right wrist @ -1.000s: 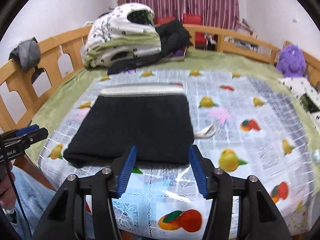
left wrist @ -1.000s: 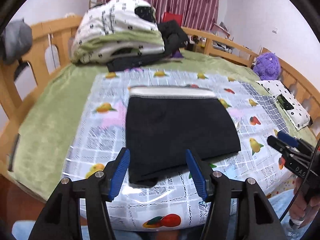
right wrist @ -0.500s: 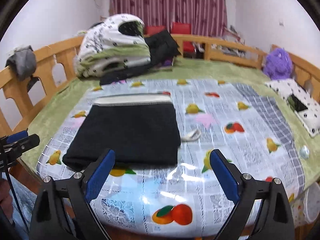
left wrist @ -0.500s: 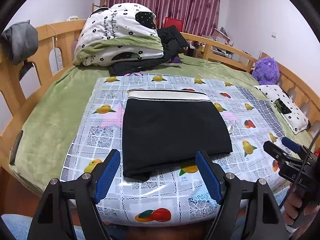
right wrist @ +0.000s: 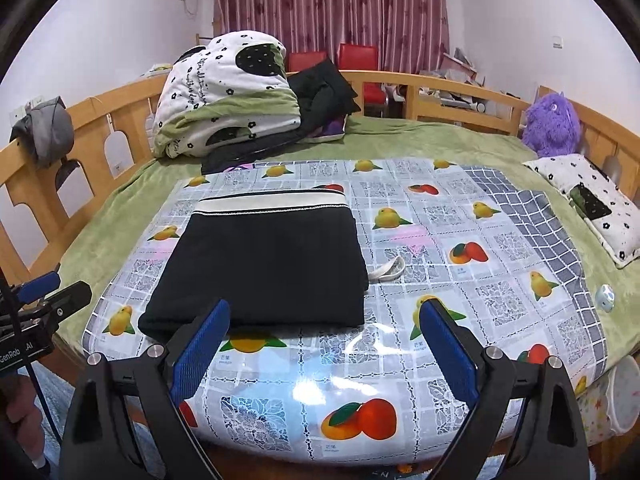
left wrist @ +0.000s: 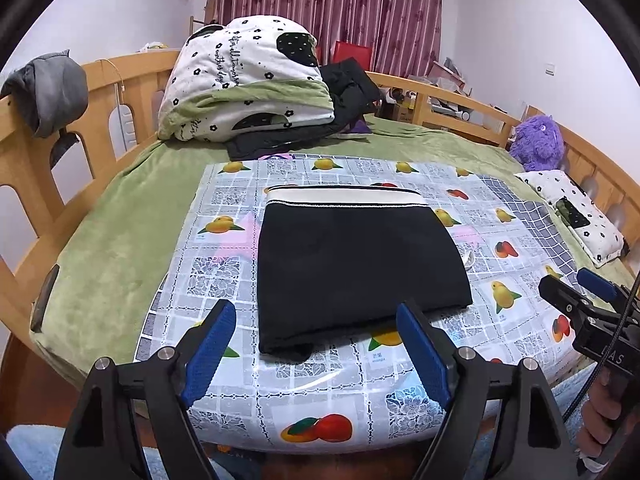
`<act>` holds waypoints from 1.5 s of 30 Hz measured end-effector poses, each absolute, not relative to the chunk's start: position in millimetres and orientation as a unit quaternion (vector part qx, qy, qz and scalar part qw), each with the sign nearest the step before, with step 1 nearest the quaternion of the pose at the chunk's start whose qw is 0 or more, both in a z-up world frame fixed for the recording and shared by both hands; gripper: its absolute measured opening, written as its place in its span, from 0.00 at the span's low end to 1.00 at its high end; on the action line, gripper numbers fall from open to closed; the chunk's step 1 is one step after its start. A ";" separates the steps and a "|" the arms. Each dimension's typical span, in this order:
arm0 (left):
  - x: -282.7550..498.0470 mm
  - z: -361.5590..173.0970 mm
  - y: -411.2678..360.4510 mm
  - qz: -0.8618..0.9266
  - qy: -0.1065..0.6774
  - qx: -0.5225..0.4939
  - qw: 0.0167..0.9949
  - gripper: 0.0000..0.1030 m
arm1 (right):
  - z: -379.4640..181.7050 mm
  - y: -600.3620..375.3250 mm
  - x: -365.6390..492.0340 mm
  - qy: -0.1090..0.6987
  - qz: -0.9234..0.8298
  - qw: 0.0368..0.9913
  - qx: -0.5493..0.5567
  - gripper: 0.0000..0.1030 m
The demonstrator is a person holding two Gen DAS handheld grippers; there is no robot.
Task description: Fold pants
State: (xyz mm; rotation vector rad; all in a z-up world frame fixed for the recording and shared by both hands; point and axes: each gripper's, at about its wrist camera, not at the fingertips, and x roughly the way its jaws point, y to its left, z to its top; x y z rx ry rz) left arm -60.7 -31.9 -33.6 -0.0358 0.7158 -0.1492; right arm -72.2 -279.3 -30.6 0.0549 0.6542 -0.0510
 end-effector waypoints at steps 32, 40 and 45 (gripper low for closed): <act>-62.4 -30.4 -32.0 -0.081 0.351 -0.020 0.933 0.80 | -30.1 -280.9 -78.9 0.322 -0.030 0.946 0.034 0.92; -62.5 -30.3 -32.0 -0.081 0.351 -0.019 0.933 0.80 | -30.2 -281.2 -79.0 0.321 -0.028 0.946 0.033 0.92; -62.5 -32.1 -32.6 -0.082 0.351 -0.021 0.933 0.80 | -30.9 -281.4 -79.2 0.321 -0.028 0.946 0.030 0.92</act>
